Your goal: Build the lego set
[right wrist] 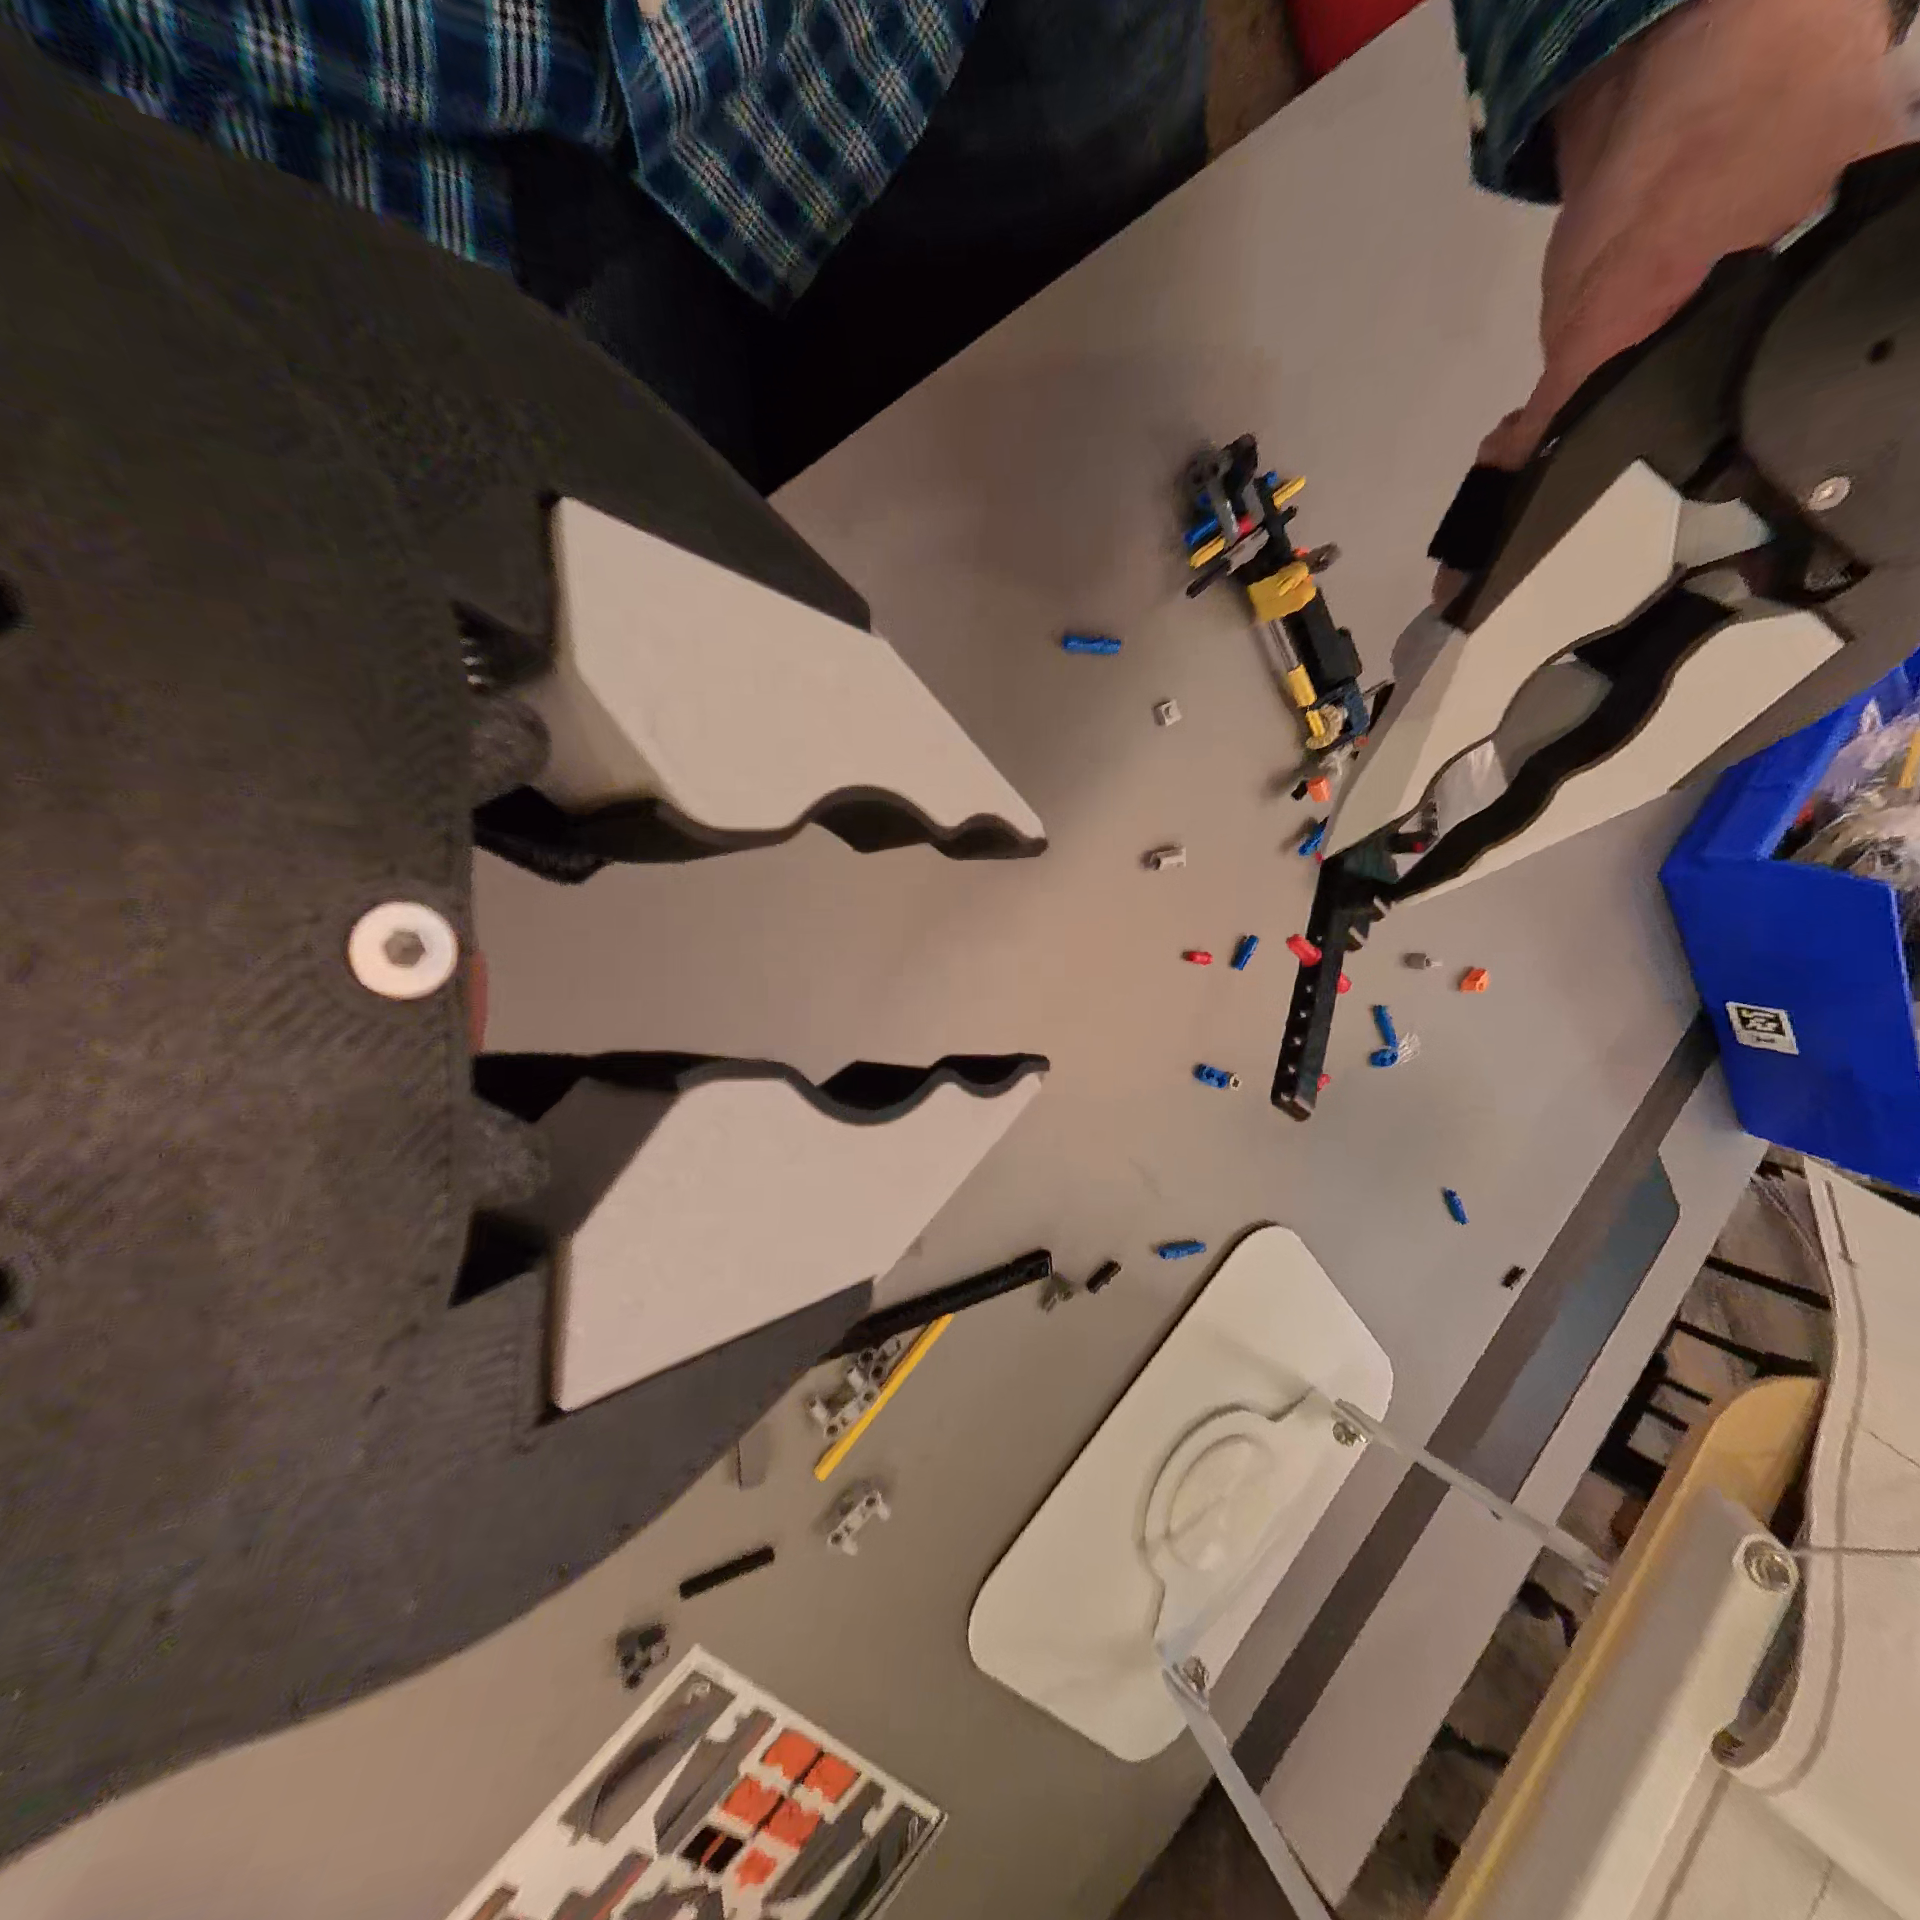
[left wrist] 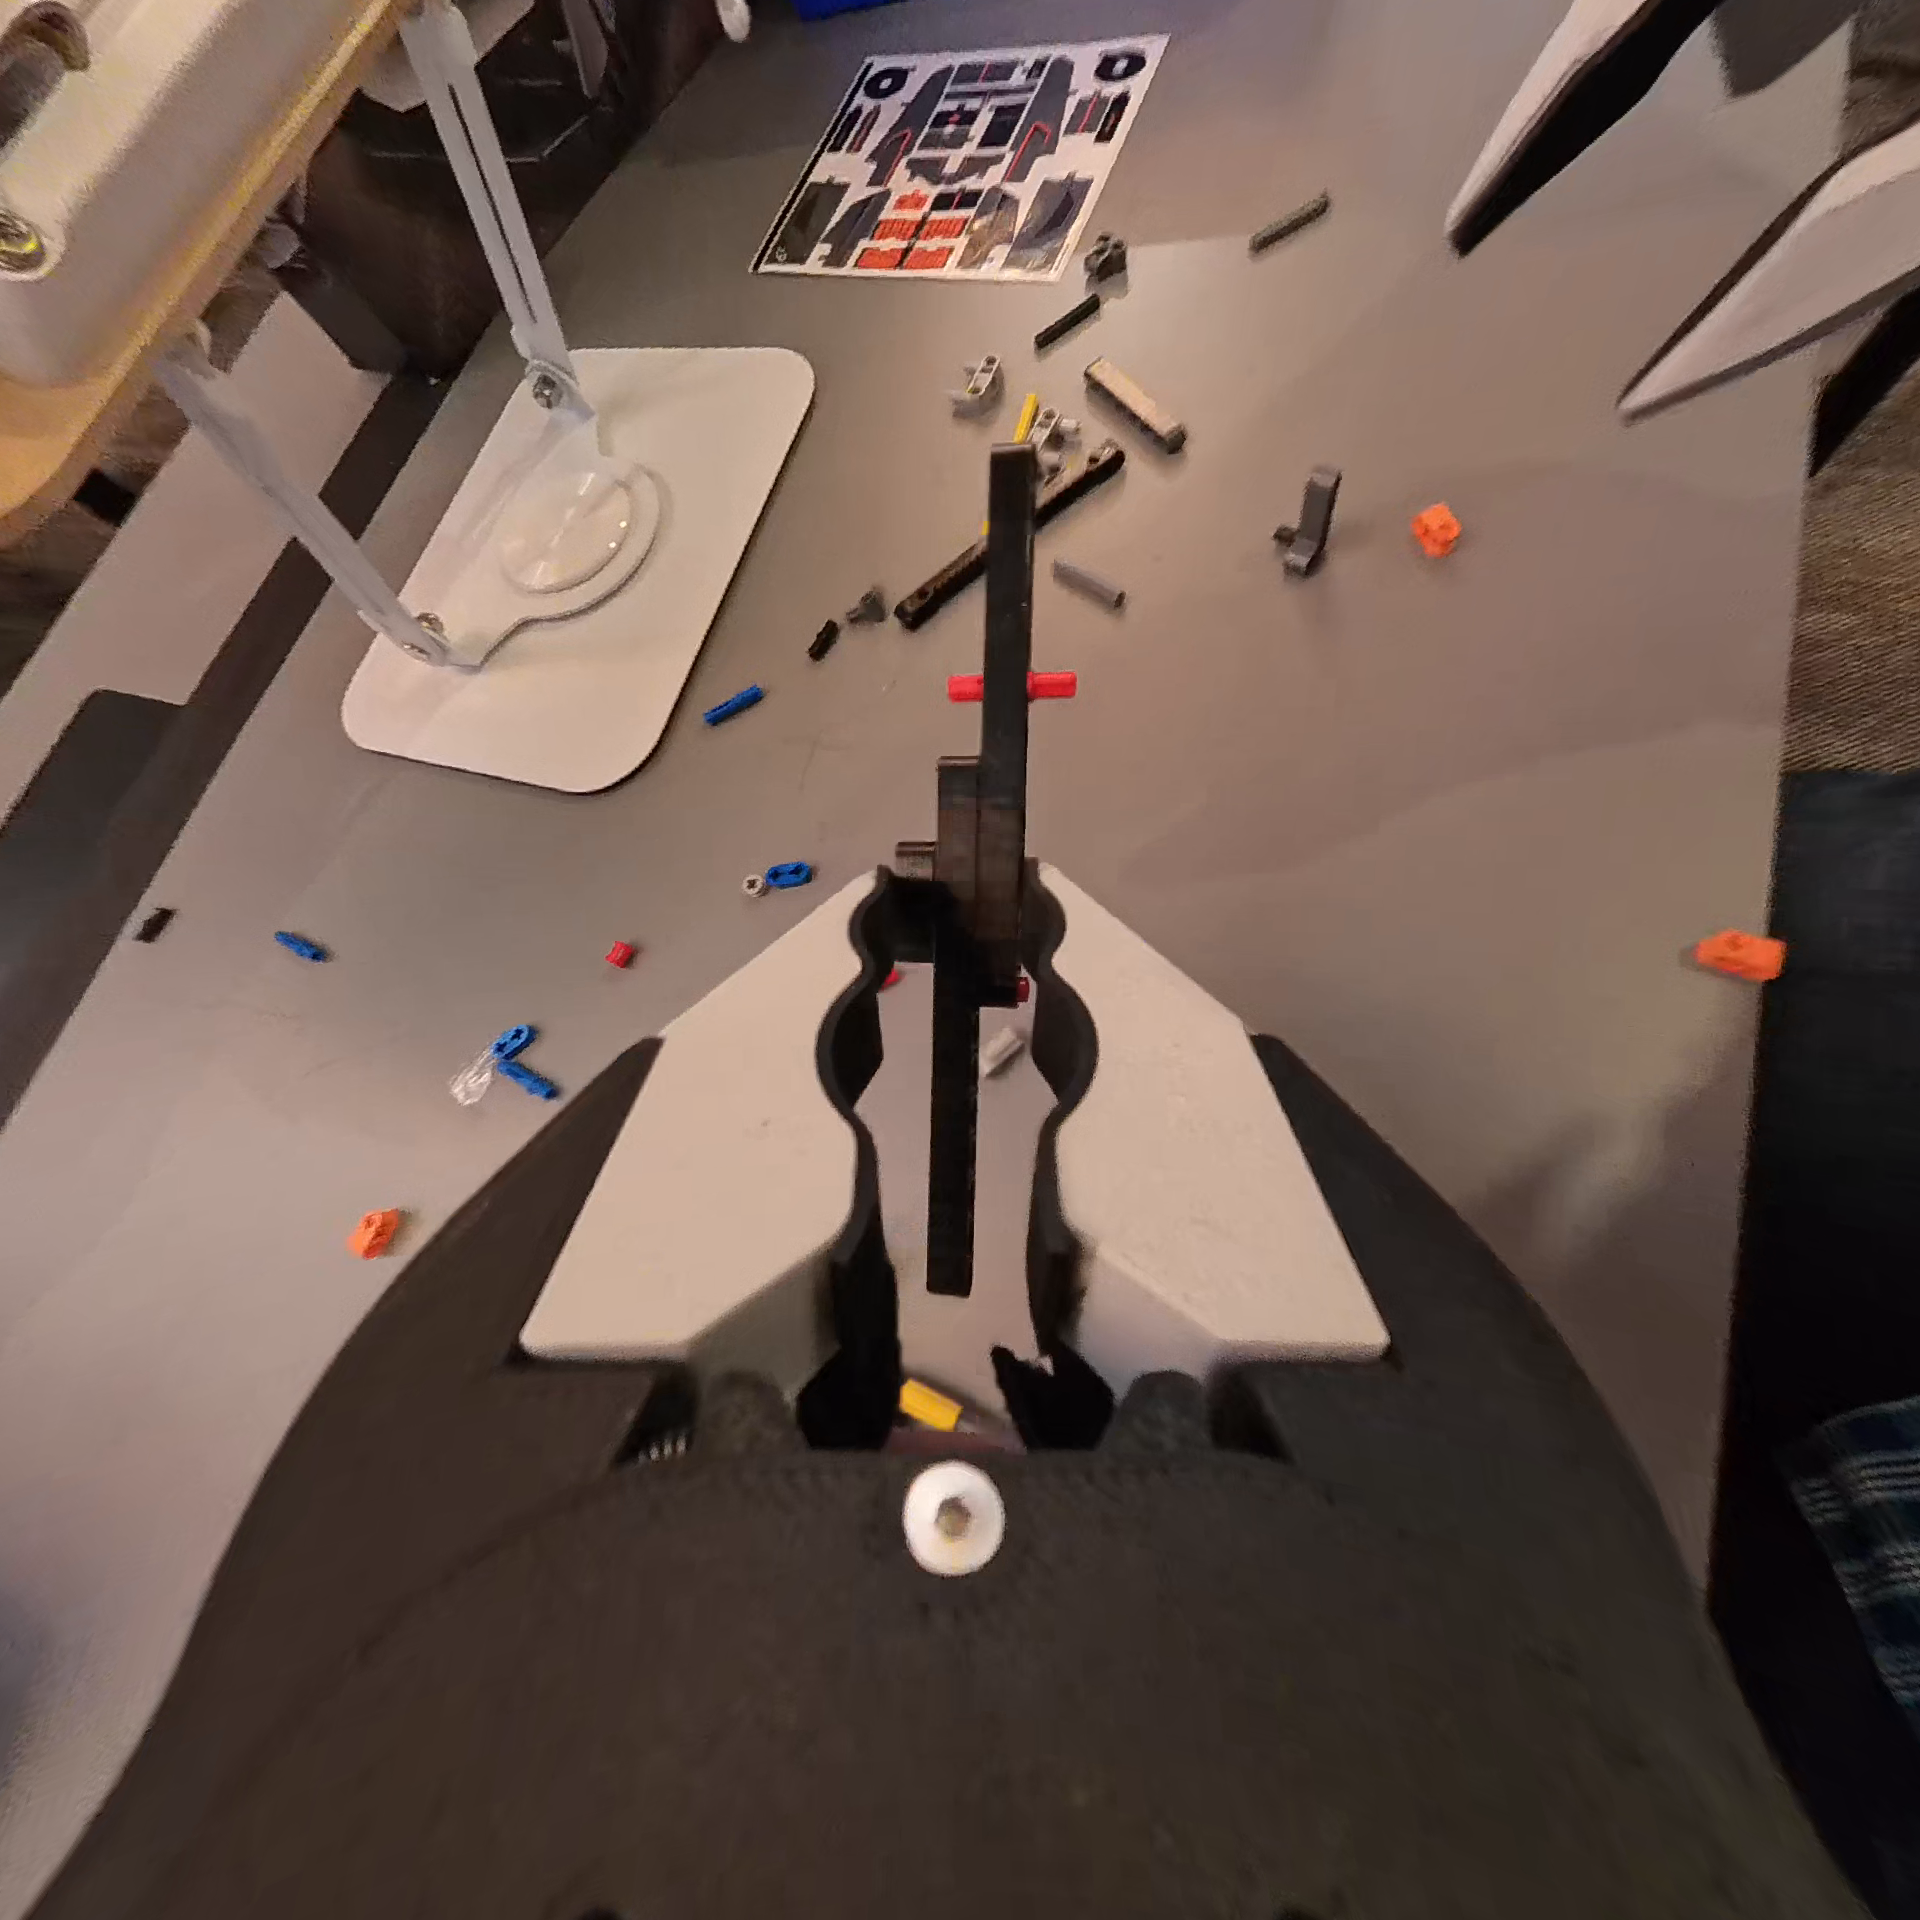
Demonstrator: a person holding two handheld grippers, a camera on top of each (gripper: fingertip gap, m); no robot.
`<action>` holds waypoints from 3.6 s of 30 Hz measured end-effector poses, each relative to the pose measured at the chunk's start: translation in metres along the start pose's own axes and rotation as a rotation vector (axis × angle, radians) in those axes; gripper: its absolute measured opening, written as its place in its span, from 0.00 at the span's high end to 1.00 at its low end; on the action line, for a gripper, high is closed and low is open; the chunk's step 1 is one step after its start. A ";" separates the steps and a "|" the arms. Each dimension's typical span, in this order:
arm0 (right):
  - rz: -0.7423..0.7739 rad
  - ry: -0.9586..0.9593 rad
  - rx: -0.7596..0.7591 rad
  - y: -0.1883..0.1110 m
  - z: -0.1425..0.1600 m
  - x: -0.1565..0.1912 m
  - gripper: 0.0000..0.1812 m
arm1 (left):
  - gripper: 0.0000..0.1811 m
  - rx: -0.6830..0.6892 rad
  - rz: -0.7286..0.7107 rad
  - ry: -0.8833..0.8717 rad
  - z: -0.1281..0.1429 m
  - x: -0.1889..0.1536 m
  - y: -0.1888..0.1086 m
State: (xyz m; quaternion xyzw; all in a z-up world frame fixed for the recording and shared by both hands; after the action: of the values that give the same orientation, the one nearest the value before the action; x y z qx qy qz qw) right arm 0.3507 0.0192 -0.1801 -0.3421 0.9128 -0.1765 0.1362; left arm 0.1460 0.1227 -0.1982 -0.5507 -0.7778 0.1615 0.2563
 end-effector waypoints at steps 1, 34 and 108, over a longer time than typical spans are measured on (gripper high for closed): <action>0.006 -0.004 -0.004 0.000 -0.002 -0.001 0.80 | 0.88 -0.020 0.027 -0.034 -0.002 0.001 0.000; -0.531 0.632 -0.397 0.052 -0.031 -0.043 0.97 | 0.88 -0.344 0.584 -0.499 -0.015 0.012 0.005; 0.319 -1.196 0.065 0.065 -0.091 0.026 0.97 | 0.93 -0.420 0.230 -0.414 -0.057 0.001 -0.037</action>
State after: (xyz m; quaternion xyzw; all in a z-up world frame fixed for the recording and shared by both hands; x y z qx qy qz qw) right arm 0.2604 0.0681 -0.1286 -0.2366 0.7126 0.0407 0.6592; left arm 0.1497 0.1095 -0.1314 -0.6315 -0.7623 0.1339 -0.0467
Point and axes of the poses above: each gripper's, where its closed fingertips meet, y out along the fingers, z out of its underside, x = y × z across the jaws, the point moved 9 cm from there along -y, back along the fingers, and after that the axes turned 5 degrees about -x, right-handed, at the moved point
